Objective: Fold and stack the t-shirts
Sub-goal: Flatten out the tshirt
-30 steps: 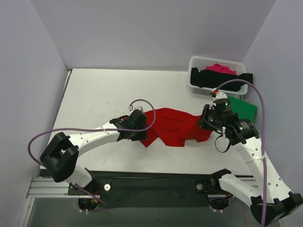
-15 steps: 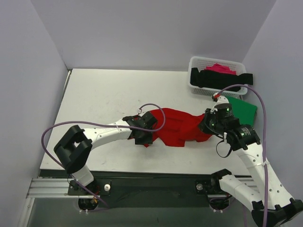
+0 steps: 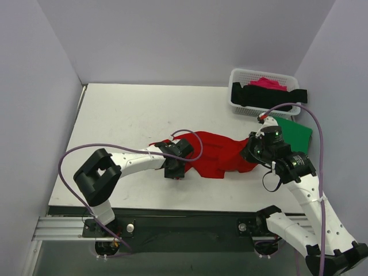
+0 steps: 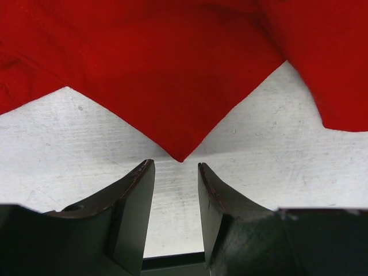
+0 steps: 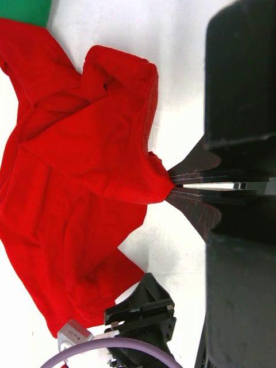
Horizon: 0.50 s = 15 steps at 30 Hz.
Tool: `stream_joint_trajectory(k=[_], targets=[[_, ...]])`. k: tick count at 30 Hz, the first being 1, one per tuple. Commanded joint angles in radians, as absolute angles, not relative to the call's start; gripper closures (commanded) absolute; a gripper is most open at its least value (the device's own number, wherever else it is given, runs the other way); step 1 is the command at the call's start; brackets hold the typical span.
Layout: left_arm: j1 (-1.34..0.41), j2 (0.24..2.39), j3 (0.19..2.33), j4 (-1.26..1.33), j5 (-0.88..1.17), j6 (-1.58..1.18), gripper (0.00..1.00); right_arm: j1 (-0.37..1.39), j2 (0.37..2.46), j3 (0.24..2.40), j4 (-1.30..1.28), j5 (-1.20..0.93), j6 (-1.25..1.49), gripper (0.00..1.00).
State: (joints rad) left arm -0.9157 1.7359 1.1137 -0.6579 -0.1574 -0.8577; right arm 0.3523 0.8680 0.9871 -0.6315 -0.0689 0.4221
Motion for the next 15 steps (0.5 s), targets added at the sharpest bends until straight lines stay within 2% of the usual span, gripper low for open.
stream_joint_trajectory(k=[1, 15], targets=[[-0.919, 1.743, 1.155, -0.635, -0.189, -0.845, 0.54, 0.344, 0.856, 0.980, -0.611, -0.081, 0.436, 1.00], [-0.900, 1.796, 1.157, -0.601, -0.176, -0.811, 0.57, 0.344, 0.856, 0.980, -0.607, -0.087, 0.445, 1.00]])
